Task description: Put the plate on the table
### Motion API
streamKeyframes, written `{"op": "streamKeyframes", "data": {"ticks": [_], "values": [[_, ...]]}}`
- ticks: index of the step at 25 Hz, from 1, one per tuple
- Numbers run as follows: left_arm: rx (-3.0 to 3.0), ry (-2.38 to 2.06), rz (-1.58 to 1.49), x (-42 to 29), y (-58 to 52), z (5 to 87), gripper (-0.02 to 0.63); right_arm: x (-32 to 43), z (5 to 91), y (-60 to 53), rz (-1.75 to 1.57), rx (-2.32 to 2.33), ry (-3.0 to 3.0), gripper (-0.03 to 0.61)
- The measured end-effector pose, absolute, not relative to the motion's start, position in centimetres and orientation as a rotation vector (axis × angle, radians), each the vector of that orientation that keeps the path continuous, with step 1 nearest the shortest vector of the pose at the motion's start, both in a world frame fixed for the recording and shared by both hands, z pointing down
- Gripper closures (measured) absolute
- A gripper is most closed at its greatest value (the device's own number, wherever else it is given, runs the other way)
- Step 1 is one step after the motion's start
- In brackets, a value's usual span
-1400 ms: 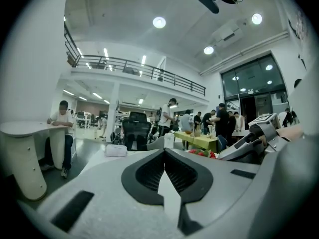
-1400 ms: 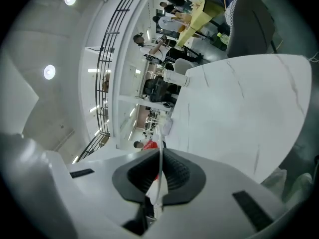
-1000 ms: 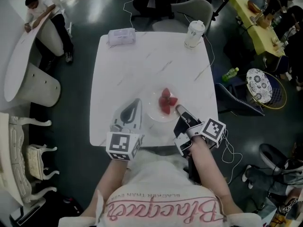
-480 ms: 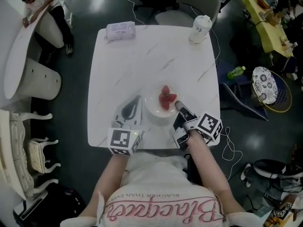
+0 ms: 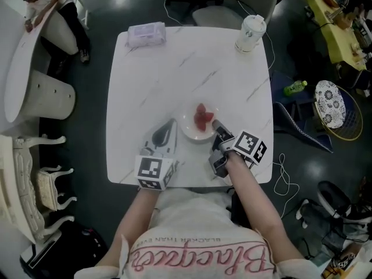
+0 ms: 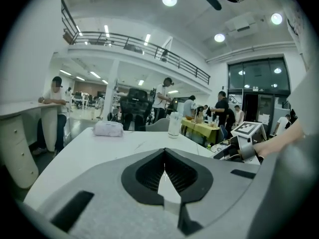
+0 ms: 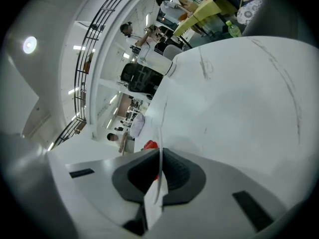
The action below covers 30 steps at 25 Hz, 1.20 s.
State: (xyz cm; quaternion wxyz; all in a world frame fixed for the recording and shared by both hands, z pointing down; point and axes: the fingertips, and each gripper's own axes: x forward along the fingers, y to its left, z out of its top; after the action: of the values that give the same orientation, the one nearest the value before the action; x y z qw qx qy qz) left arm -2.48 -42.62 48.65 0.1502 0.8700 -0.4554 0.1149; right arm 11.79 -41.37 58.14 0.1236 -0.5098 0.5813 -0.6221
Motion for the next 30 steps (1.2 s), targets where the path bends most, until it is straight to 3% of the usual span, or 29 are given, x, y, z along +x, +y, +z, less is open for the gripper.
{"op": "streamKeyframes", "data": {"ticks": [13, 20, 30], "values": [[2.444, -1.312, 0.372, -3.0, -44.3, 50.6, 0.609, 12.8, 61.8, -43.5, -1.726, -1.785, 1.898, 0.563], [2.446, -1.314, 0.386, -2.8, -44.6, 50.8, 0.609, 13.7, 62.7, -43.8, -1.479, -2.125, 2.305, 0.503], [2.465, -1.319, 0.394, -2.7, -43.9, 50.6, 0.609, 14.0, 62.1, -43.9, -1.255, -2.282, 2.496, 0.486]]}}
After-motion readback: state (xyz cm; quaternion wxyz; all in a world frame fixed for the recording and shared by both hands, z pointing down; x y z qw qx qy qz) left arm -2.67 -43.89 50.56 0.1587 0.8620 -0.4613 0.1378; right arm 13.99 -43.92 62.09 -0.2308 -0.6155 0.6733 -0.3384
